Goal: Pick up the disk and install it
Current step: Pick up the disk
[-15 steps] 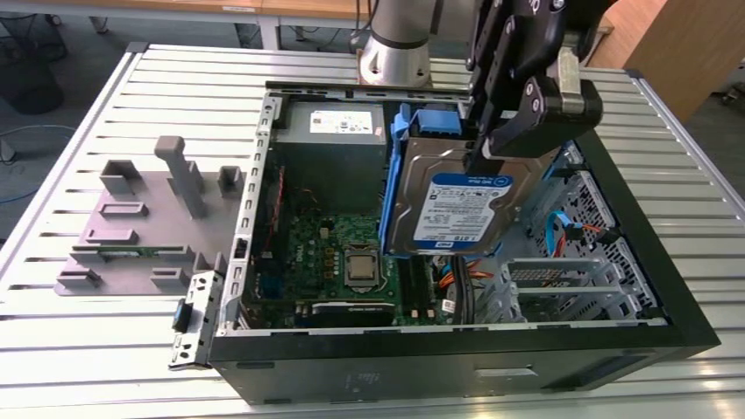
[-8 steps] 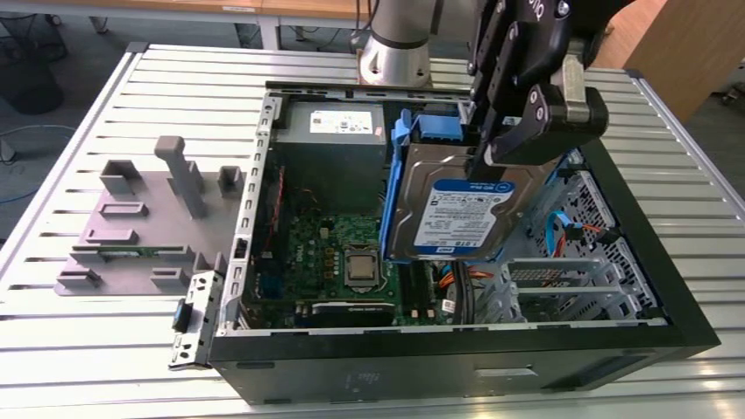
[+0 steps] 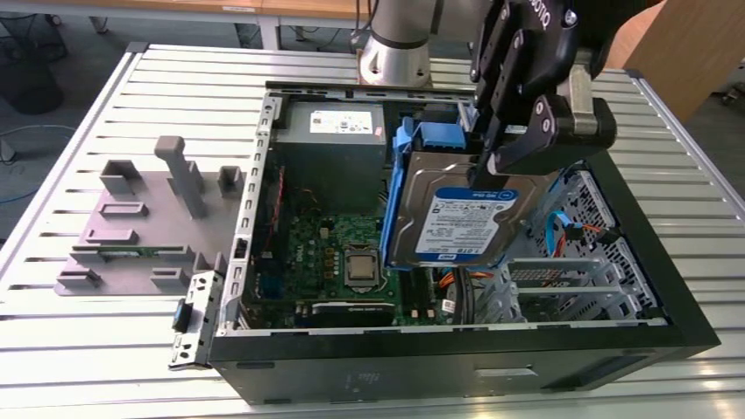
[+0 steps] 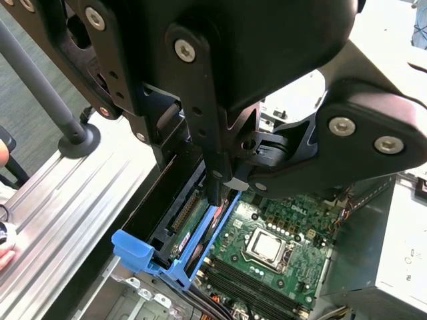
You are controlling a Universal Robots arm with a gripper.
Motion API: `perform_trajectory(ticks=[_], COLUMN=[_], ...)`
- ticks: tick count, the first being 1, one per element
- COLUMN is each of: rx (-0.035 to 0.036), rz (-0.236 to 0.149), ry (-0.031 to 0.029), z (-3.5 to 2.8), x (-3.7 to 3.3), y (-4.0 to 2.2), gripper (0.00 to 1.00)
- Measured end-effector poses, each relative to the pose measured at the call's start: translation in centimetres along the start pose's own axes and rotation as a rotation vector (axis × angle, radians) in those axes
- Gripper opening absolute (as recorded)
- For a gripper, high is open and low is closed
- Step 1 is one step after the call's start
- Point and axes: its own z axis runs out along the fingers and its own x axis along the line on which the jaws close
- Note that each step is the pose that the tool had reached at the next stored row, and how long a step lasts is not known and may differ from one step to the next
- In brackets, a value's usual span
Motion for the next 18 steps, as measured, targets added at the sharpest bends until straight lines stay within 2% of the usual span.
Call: perform_trajectory(ticks=[5, 18], rx=[0.0, -0.0012], rz=[0.0, 0.0], ry=[0.0002, 0.0002], z=[0.02, 0.06], x=[0.05, -0.05], y=[-0.57, -3.58], gripper=[0.35, 0.35])
